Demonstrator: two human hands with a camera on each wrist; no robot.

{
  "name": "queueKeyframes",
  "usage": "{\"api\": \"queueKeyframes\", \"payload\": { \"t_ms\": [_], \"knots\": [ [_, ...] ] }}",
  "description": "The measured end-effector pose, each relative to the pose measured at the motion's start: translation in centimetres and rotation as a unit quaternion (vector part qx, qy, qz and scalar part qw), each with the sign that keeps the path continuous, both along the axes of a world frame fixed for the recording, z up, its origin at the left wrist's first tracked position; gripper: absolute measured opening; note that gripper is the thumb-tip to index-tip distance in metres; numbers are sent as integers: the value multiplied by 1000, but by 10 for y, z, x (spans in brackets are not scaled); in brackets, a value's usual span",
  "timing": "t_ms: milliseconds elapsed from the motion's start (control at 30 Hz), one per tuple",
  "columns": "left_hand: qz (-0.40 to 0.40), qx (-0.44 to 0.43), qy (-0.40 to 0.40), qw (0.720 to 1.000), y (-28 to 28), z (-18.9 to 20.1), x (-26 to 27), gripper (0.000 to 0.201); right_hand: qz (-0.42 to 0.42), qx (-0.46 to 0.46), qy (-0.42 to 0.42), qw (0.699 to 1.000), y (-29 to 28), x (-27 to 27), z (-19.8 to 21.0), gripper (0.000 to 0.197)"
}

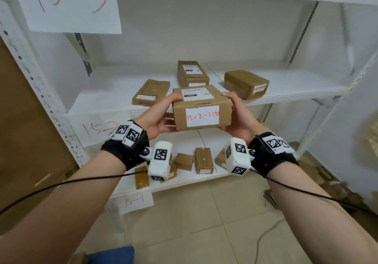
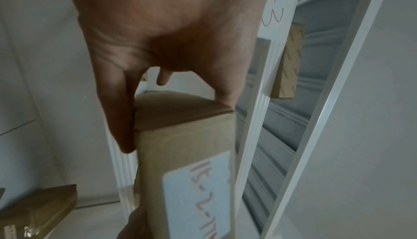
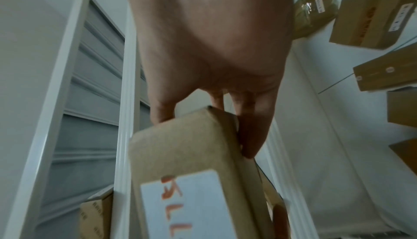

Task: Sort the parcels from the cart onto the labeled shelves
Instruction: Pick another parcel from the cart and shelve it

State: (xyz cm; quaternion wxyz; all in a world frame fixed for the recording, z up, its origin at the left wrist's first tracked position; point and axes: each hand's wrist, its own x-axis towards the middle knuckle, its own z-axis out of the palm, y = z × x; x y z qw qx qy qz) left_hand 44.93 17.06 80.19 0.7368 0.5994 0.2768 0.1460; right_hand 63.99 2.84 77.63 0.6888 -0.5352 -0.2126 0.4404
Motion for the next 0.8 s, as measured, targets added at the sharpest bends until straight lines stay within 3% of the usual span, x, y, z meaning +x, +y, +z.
{"api": "queueKeyframes", "payload": {
  "t_ms": [100, 267, 400, 500, 667, 800],
  "knots": [
    [-34, 10, -6, 999, -6, 6, 17, 40, -8, 29, -1, 1000, -2, 14, 3, 80],
    [-24, 40, -54, 997, -3, 18, 56, 51, -28, 95, 17, 995, 6, 44, 13, 54],
    [13, 62, -65, 996, 9, 36, 90, 51, -131, 61, 20, 989, 22, 88, 20, 26],
    [32, 75, -57, 995, 18, 49, 121, 51, -197, 26, -14, 980, 31, 132, 25, 18],
    [65, 78, -49, 994, 32, 59, 177, 49, -224, -93, -167, 956, 47, 210, 32, 36],
    [86, 84, -39, 992, 44, 59, 221, 53, -180, -282, -372, 866, 67, 268, 27, 60]
  ]
}}
